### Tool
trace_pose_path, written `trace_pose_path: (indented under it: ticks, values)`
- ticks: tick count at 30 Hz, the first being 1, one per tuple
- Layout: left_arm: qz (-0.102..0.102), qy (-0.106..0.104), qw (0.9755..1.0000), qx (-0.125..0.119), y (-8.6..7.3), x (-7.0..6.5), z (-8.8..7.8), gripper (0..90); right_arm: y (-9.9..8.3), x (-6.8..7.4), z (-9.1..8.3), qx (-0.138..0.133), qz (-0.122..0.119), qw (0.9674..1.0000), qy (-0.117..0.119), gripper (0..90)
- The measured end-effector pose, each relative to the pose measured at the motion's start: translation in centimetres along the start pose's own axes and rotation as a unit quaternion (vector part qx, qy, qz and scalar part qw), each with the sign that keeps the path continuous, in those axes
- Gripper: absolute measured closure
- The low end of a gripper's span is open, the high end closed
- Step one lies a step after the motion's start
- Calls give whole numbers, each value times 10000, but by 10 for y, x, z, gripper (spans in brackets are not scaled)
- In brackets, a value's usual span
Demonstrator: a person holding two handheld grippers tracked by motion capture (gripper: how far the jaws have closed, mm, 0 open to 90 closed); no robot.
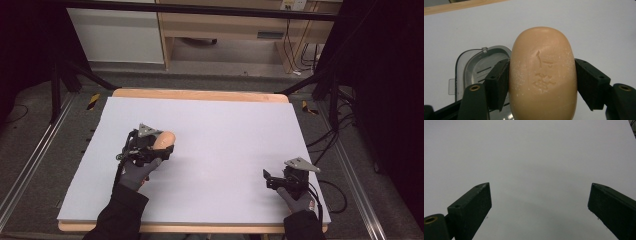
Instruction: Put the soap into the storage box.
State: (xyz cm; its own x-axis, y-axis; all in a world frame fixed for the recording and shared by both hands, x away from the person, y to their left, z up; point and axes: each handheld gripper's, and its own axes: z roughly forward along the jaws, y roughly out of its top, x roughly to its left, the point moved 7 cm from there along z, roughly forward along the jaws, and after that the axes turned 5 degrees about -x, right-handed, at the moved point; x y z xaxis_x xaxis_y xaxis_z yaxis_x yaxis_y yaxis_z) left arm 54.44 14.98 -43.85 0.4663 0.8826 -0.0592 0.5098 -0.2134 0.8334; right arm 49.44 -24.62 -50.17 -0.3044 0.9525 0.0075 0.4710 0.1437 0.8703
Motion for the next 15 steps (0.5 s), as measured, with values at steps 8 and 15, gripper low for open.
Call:
trace_pose_path:
  ticks: [8,15]
  values:
    - [-81,132,9999,1,2,12,2,320,0,0,0,-2,-12,10000,-11,53]
    - [-129,223,9997,38,1,21,5,320,0,0,1,4,-7,10000,-12,53]
